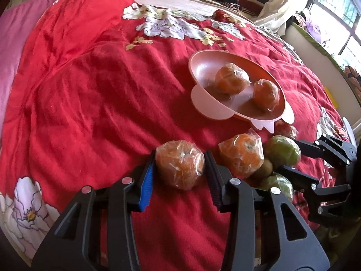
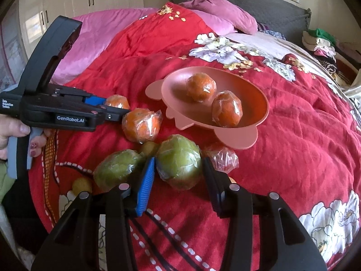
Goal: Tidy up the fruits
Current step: 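Grasp a bagged tangerine with the left tool while the right tool grasps a green bagged fruit, then lift both held fruits over the pink bowl and lower them inside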
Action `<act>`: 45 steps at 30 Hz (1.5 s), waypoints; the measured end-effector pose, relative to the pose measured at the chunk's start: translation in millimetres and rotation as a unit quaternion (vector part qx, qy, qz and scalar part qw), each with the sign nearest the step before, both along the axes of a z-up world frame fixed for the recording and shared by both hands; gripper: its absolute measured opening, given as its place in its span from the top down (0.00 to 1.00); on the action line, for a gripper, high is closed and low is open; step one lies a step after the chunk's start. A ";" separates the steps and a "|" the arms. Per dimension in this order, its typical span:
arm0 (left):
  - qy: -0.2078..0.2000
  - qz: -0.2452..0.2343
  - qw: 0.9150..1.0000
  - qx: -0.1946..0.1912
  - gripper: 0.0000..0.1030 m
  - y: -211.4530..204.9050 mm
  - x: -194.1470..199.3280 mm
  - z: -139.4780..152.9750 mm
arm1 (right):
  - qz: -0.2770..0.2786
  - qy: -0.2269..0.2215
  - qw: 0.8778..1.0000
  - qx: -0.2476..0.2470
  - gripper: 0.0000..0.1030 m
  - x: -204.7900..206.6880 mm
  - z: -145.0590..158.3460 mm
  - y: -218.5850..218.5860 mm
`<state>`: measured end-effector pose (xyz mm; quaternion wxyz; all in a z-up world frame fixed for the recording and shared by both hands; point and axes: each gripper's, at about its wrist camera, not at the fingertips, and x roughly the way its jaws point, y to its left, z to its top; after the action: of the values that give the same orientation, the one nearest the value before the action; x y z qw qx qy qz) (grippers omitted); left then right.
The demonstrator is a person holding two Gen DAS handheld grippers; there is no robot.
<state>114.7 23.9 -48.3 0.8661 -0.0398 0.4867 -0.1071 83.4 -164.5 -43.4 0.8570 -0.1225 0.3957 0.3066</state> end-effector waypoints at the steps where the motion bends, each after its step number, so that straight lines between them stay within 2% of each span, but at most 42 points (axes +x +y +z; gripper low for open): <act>1: -0.001 0.000 1.000 0.000 0.68 0.2 0.0 0.1 | -0.001 -0.001 1.000 0.002 0.60 -1.3 1.0 -1.0; 10: -0.008 0.000 1.000 -0.020 0.70 2.5 -4.3 8.8 | -0.015 0.001 0.999 0.046 0.60 -13.5 18.6 -19.3; 19: -0.034 -0.014 0.999 -0.029 0.70 -6.1 -13.8 34.5 | -0.040 -0.007 0.996 0.074 0.60 -10.6 37.6 -38.8; 32: -0.048 -0.033 0.998 -0.030 0.70 -29.8 0.5 55.2 | -0.061 -0.043 0.995 0.071 0.60 6.9 62.3 -56.0; 45: -0.042 -0.053 0.997 -0.025 0.70 -51.1 23.1 60.3 | -0.059 -0.058 0.993 0.082 0.60 31.0 79.6 -56.7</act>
<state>137.8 -27.3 12.0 0.8778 -0.0310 0.4482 -0.1664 114.4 -221.1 36.3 0.9020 -0.0462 0.3260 0.2794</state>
